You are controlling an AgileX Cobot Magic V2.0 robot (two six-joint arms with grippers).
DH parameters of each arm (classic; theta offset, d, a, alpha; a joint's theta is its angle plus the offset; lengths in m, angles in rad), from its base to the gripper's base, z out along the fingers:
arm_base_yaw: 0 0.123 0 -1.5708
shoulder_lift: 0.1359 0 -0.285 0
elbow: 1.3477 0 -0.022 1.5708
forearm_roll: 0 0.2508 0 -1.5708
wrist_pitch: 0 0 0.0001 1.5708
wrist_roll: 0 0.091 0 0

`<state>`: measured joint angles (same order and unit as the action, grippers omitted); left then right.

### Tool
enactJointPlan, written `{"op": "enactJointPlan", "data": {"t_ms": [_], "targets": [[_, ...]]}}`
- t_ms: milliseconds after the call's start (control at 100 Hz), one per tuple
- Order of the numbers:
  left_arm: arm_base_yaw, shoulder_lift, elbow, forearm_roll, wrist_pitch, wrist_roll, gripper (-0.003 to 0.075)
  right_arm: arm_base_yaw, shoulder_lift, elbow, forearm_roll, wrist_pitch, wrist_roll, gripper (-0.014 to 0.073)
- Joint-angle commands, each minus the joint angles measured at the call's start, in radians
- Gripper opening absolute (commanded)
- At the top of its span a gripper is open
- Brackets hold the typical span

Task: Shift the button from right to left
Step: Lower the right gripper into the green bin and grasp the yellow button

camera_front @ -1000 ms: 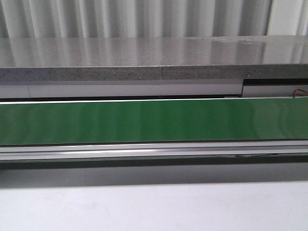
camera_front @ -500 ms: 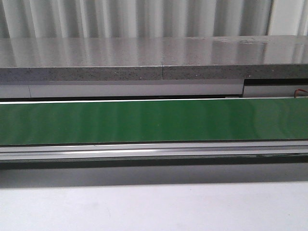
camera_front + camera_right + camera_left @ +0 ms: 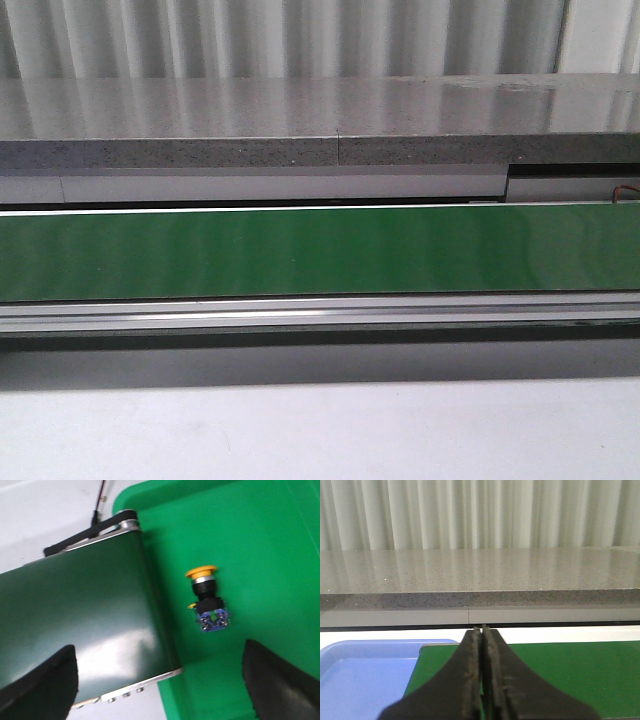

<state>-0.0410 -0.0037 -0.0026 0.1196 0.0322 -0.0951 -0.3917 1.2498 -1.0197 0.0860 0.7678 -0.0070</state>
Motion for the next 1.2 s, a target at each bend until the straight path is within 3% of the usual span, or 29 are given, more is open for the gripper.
{"op": "enactJointPlan", "data": {"t_ms": [0,240,1050,1120,1190], "targets": [[0.005,-0.035,0.025,-0.001,-0.086,-0.007,-0.002,-0.068,0.064,-0.052,0.069,-0.062,-0.085,0.0654],[0.005,-0.035,0.025,-0.001,-0.086,-0.007,-0.002,-0.174,0.262,-0.088,0.159,-0.135,-0.191,0.0654],[0.005,-0.035,0.025,-0.001,-0.086,-0.007,-0.002,-0.18,0.587,-0.09,0.151,-0.32,-0.249,0.0653],[0.005,-0.035,0.025,-0.001,-0.086,-0.007,-0.002,-0.18,0.605,-0.09,0.151,-0.32,-0.249,0.0616],[0.005,-0.035,0.025,-0.001,-0.086,-0.007,-0.002,-0.18,0.615,-0.09,0.151,-0.319,-0.249,0.0515]]}}
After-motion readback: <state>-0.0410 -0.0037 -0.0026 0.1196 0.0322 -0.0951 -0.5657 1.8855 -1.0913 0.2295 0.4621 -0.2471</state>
